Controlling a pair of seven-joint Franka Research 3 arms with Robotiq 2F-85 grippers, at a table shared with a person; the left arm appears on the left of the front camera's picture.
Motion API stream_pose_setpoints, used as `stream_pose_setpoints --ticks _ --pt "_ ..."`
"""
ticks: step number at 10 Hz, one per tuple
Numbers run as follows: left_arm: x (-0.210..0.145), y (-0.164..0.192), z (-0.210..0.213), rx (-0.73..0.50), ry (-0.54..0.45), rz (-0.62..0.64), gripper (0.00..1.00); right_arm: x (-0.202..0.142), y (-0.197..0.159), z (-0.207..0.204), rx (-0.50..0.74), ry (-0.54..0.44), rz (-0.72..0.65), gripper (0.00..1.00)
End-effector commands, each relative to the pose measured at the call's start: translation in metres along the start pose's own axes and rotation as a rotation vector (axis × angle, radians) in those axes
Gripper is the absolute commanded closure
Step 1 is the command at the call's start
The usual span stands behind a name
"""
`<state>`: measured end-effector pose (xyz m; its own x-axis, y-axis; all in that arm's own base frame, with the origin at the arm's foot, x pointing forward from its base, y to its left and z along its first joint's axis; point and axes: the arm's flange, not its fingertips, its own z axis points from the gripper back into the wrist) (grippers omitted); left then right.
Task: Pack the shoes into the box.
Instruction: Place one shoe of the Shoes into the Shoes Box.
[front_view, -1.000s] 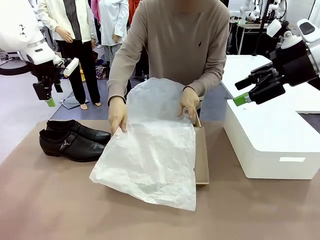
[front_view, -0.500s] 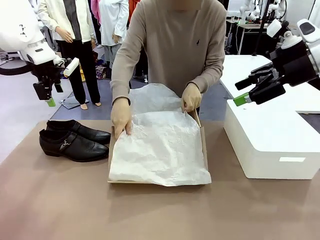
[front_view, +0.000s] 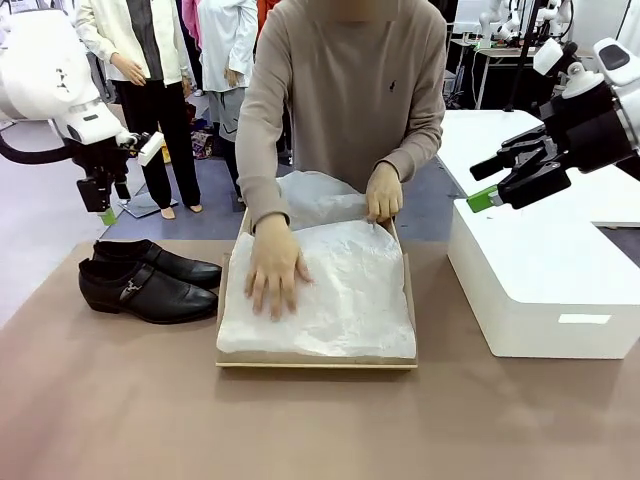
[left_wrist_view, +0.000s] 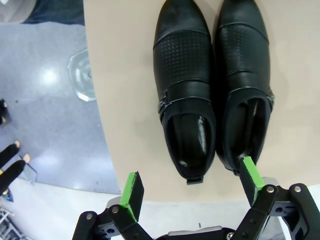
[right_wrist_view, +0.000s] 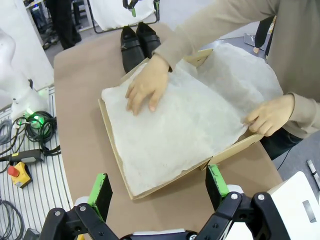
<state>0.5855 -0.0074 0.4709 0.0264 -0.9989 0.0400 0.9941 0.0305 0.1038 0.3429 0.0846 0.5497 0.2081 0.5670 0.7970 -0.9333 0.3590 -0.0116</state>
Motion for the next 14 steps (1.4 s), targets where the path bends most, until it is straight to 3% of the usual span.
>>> stream_pose_setpoints --ticks 1,5,14 --pt "-0.001 0.019 -0.005 -0.023 0.004 0.039 0.00 0.001 -0.003 -0.003 0.003 -0.031 0.030 0.00" --pt "-0.006 0.040 -0.027 -0.051 0.012 0.052 0.00 0.001 -0.003 -0.003 0.003 -0.031 0.030 0.00" --pt "-0.018 0.052 -0.072 -0.053 0.040 0.046 0.00 0.001 -0.003 -0.003 0.003 -0.031 0.030 0.00"
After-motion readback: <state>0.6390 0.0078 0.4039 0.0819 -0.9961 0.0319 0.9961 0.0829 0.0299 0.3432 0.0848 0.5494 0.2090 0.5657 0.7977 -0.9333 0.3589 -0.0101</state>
